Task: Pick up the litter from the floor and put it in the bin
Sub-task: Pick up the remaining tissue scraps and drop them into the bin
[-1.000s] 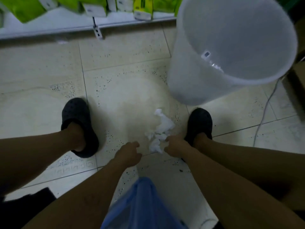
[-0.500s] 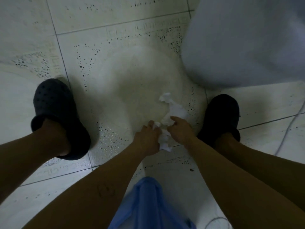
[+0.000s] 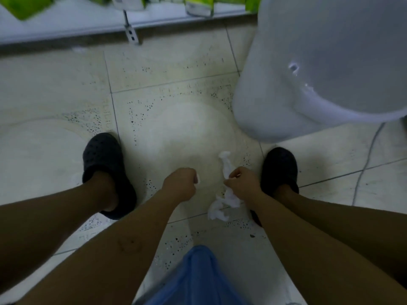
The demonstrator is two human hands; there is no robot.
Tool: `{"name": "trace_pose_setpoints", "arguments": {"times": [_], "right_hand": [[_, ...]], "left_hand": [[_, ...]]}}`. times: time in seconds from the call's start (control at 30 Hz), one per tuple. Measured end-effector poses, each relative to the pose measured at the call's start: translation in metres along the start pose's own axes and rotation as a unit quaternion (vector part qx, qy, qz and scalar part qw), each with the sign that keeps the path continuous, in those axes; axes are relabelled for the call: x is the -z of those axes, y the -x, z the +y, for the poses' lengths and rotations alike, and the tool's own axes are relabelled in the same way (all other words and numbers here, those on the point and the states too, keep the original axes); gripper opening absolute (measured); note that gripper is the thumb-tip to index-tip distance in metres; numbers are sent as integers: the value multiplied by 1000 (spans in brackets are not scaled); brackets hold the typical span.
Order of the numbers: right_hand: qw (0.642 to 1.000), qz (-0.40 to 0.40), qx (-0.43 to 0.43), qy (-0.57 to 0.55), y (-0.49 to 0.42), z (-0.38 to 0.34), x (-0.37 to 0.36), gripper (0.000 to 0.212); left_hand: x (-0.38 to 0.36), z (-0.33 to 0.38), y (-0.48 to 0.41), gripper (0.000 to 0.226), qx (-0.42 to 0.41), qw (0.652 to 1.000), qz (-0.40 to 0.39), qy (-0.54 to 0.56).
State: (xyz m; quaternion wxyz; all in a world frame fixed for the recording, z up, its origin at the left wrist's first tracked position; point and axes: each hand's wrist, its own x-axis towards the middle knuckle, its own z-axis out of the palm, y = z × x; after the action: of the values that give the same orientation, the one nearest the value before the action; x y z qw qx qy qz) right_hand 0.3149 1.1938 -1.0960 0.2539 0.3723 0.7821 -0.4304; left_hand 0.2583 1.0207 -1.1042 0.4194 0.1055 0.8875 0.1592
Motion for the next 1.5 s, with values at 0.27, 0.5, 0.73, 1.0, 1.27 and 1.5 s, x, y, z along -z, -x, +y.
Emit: {"name": "trace_pose_setpoints", "arguments": {"times": [0.27,0.5,0.73,1.0,1.27,1.5], "right_hand": [[992,-51,114,34,57,-66,68,31],[970,9,238,45,121,-123,153,6],[949,108,282,88,147,-140,254,5],[948,171,230,-138,103,-86,304,5],[972,96,205,-58,69,-79,313,66],[953,60,235,184,88,-76,300,65]], "left_hand": [[90,32,71,36,-62,985,124,100],[138,94,122,8,-118,958,223,136],[161,157,138,15,-158,938,275,139],[177,230,99,12,-155,938,297,87],[161,267,53,67,-143,950,271,66],[133,228,67,62,-173,938,294,-61]]}}
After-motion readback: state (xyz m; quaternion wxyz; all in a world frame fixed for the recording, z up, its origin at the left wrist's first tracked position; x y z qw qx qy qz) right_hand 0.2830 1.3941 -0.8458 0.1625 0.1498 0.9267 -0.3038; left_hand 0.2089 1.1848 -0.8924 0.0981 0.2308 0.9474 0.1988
